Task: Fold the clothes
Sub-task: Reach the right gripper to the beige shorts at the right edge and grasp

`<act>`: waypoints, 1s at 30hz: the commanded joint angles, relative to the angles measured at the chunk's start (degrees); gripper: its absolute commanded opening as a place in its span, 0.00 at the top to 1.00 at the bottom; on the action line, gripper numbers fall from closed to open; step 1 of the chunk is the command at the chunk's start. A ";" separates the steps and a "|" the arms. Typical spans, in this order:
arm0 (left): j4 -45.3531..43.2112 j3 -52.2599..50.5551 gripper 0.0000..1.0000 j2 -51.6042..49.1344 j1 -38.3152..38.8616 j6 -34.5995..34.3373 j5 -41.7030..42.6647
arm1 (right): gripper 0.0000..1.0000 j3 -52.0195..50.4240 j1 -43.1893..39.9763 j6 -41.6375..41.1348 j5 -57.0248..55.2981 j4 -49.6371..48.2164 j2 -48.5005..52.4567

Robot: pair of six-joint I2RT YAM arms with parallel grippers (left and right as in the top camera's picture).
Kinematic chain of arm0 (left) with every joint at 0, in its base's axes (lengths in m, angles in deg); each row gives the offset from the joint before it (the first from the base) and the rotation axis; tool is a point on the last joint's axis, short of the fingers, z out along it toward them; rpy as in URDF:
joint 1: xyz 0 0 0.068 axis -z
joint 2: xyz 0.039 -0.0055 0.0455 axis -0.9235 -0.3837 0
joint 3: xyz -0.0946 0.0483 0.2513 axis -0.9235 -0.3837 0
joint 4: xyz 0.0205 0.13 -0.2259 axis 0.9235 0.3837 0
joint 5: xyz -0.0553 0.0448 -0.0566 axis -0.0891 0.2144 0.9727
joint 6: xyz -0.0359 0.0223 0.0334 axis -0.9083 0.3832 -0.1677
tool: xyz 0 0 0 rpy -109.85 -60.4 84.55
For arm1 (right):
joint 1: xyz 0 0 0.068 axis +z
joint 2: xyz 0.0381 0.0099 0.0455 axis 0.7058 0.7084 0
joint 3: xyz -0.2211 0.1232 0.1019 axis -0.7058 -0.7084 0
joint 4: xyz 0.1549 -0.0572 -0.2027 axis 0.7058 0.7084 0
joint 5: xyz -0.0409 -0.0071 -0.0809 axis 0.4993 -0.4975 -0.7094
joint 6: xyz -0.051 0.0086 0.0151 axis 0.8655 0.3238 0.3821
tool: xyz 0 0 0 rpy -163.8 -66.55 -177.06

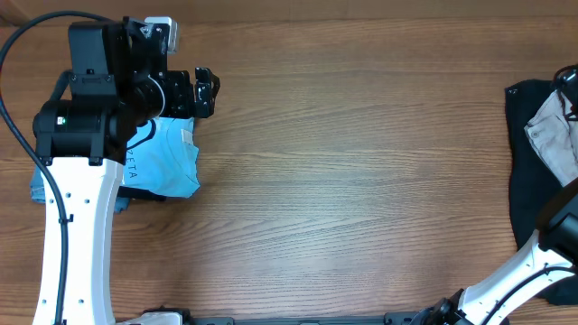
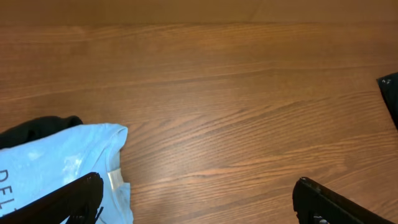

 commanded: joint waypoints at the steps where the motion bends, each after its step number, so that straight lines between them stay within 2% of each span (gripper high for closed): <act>1: 0.57 1.53 0.00 -0.24 -0.24 -0.55 0.52 | 0.07 1.31 0.20 1.55 -0.39 -1.05 -1.11; 5: 0.26 1.53 0.00 -0.87 -0.24 -0.52 0.52 | 0.01 1.31 0.20 6.34 0.70 -2.05 -1.07; 8: 0.28 1.53 0.00 -1.99 -0.24 -0.50 0.52 | 0.00 1.29 0.26 10.14 1.97 -2.29 -0.63; 11: 0.35 1.53 0.00 -3.56 -0.22 -0.52 0.57 | 0.00 1.27 0.26 10.16 1.95 -2.84 0.13; 14: 0.46 1.53 0.00 -4.98 -0.22 -0.52 0.55 | 0.04 0.92 0.31 10.12 0.02 -3.61 0.98; 17: 0.94 1.53 0.00 -5.90 -0.22 -0.55 0.76 | 0.07 0.90 0.31 8.94 -7.58 -4.13 2.99; 21: 1.40 1.53 0.00 -6.05 -0.20 -0.57 1.25 | 0.07 0.90 0.28 8.79 -8.15 -7.34 8.02; 23: 2.16 1.53 0.00 -6.05 -0.20 -0.57 2.67 | 0.10 0.90 0.31 7.74 -9.99 -9.66 9.60; 29: 4.22 1.53 0.00 -6.05 -0.17 -0.57 3.76 | 0.12 0.85 0.28 4.50 -15.58 -13.75 10.32; 30: 4.44 1.53 0.00 -6.05 -0.17 -0.57 3.74 | 0.15 0.85 0.28 4.48 -16.09 -13.81 10.56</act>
